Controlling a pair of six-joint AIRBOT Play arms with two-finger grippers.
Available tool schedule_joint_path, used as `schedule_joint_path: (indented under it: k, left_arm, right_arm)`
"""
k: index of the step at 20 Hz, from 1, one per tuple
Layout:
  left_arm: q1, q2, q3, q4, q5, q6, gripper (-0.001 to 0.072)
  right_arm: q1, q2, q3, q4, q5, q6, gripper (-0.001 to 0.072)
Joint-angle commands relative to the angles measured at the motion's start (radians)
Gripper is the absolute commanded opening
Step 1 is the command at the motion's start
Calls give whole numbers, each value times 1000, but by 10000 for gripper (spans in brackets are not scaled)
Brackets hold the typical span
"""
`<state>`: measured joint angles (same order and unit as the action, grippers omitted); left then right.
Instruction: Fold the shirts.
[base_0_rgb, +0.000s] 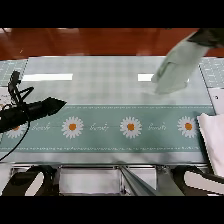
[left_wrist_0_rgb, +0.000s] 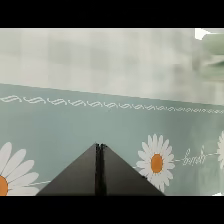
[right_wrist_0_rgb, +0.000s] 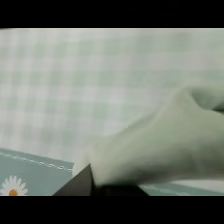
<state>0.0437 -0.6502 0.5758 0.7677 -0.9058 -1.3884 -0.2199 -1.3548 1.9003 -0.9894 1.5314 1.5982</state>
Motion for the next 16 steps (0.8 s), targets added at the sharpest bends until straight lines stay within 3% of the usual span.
schedule_joint_path:
  k: [1,8,11,16]
  left_arm:
    - [0,1,0,-2,-1,-3,17]
    - [0,1,2,-2,119,-3,17]
    - [0,1,2,-2,201,-3,17]
    - [0,1,2,-2,313,-3,17]
  right_arm:
    - [-224,77,32,-13,148,13,21]
    - [-644,145,31,27,328,-31,19]
    - [-803,196,-26,-20,328,-40,20]
    - [-1044,400,-399,-215,329,-59,20]
